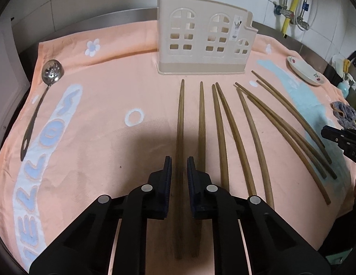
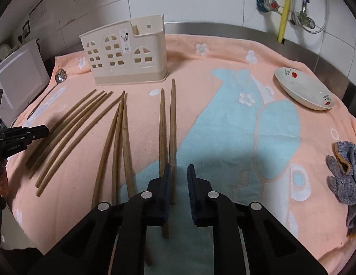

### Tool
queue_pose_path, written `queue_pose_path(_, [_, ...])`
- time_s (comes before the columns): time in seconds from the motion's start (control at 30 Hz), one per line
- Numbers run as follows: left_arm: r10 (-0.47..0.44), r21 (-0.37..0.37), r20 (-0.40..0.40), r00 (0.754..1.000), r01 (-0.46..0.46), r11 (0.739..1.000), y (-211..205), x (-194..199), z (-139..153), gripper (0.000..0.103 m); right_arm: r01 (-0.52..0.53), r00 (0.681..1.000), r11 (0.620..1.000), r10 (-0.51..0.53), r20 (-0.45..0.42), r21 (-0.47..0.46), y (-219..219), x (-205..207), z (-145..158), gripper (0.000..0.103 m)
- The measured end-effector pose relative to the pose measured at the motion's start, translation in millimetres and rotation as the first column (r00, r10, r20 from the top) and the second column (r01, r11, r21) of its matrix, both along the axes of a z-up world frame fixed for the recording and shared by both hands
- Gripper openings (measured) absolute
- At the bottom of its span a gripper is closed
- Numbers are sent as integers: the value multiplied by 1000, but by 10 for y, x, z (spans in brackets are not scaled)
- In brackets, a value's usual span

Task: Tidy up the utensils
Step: 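Lower the left tool onto a wooden chopstick and close it while the right tool grasps another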

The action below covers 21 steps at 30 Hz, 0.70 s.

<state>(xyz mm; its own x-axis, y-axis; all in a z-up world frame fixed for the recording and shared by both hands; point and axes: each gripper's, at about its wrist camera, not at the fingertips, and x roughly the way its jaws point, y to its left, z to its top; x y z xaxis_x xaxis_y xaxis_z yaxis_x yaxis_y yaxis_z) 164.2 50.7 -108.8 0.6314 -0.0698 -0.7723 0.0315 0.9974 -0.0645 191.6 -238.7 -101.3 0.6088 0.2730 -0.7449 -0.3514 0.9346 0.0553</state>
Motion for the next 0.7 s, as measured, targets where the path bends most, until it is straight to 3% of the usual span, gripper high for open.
queue_pose_path(0.5, [-15,17,-20,1000,15,1000,-28,71,-81,13,-49,999,998,48,-25,-45,175,126,-108,6])
queue_pose_path(0.7, [-12,-15,-22,1000,11,1000,-1,51,-75,13,-53,998,997,52,-22,-63,190,127,-125,7])
